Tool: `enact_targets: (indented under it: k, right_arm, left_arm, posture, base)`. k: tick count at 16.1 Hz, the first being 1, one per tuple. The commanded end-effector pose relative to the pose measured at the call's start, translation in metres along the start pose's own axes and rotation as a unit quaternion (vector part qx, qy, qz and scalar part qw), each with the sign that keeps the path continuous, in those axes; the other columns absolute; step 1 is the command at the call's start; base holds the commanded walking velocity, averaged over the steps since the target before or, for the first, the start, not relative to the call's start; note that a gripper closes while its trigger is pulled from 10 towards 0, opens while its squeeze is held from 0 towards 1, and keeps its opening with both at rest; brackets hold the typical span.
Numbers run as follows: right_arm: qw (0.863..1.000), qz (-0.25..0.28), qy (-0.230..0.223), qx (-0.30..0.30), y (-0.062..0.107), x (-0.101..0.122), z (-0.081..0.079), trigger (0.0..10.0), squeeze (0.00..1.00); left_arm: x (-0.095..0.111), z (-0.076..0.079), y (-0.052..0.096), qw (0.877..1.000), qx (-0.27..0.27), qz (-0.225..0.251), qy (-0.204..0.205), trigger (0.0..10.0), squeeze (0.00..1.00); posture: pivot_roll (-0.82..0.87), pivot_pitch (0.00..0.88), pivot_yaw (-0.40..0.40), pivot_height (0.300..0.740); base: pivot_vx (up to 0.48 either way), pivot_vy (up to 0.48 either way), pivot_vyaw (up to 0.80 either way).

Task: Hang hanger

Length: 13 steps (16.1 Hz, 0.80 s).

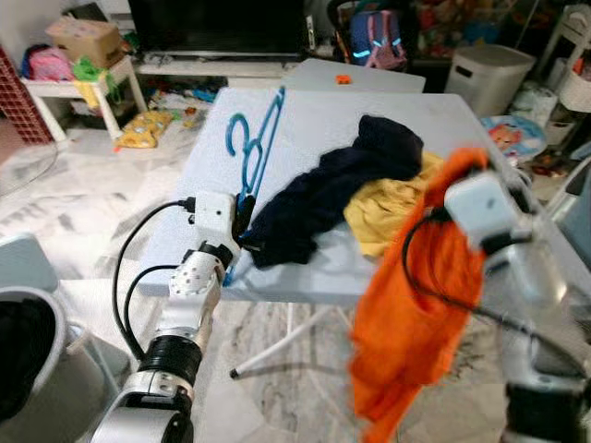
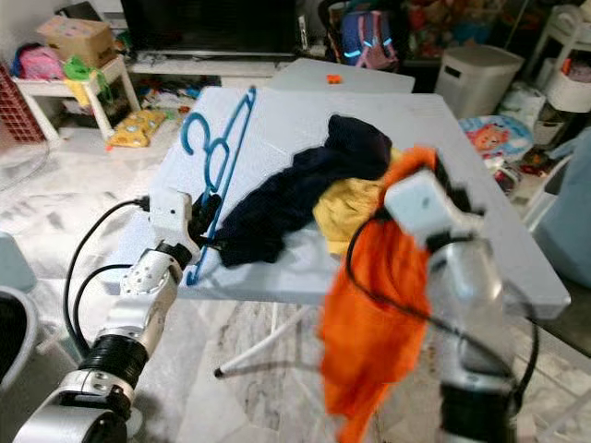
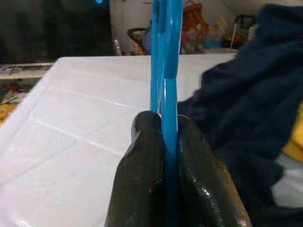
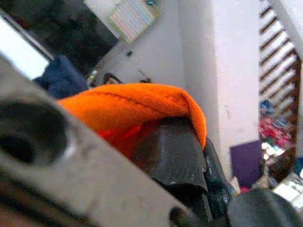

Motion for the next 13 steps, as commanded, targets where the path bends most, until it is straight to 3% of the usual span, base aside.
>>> enact_targets:
  k: [1,5,7,9,11,13]
  right_arm:
    - [1.000,0.006,-0.007,0.010,-0.013,0.006,0.003,0.0,0.00]
    - [0.998,0.030,-0.009,0.060,-0.058,0.030,-0.004,0.0,0.00]
    - [0.995,0.034,-0.027,0.089,-0.094,0.048,-0.017,0.0,0.00]
    - [0.994,0.032,-0.031,0.097,-0.112,0.056,-0.022,0.0,0.00]
    - [0.993,0.053,-0.068,0.075,-0.139,0.091,-0.024,0.0,0.00]
    - [0.989,0.118,-0.074,0.053,-0.151,0.140,-0.021,0.0,0.00]
  left_arm:
    - [-0.017,0.002,0.006,0.999,0.008,-0.034,0.002,10.0,0.00]
    - [-0.015,-0.006,0.009,0.999,0.037,-0.027,-0.002,10.0,0.00]
    - [-0.016,-0.004,0.012,0.999,0.039,-0.024,0.001,10.0,0.00]
    - [-0.017,-0.002,0.013,0.999,0.043,-0.021,0.002,10.0,0.00]
    - [-0.016,-0.004,0.016,0.998,0.055,-0.014,0.002,10.0,0.00]
    - [-0.017,-0.007,0.020,0.998,0.064,-0.013,0.003,10.0,0.00]
  posture:
    - [0.09,0.000,-0.043,0.740]
    - [0.12,0.000,-0.075,0.740]
    - [0.14,0.000,-0.097,0.740]
    - [0.17,0.000,-0.126,0.740]
    - [0.20,0.000,-0.153,0.740]
    - [0.22,0.000,-0.172,0.740]
  base:
    - [0.000,0.000,0.00]
    - [0.000,0.000,0.00]
    - [0.000,0.000,0.00]
    - [0.000,0.000,0.00]
    - [0.000,0.000,0.00]
    - [0.000,0.000,0.00]
Point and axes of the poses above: a point about 5 cm out from each wrist's last joint towards the gripper, its own y axis pointing back from the gripper into the wrist, its own x axis along the axis of the wrist's last joint, z = x × y, the point moved 2 cm from there along -y, pointing out of the wrist towards the gripper, and after that the axes turned 5 degrees about y, right-handed, at the moved point
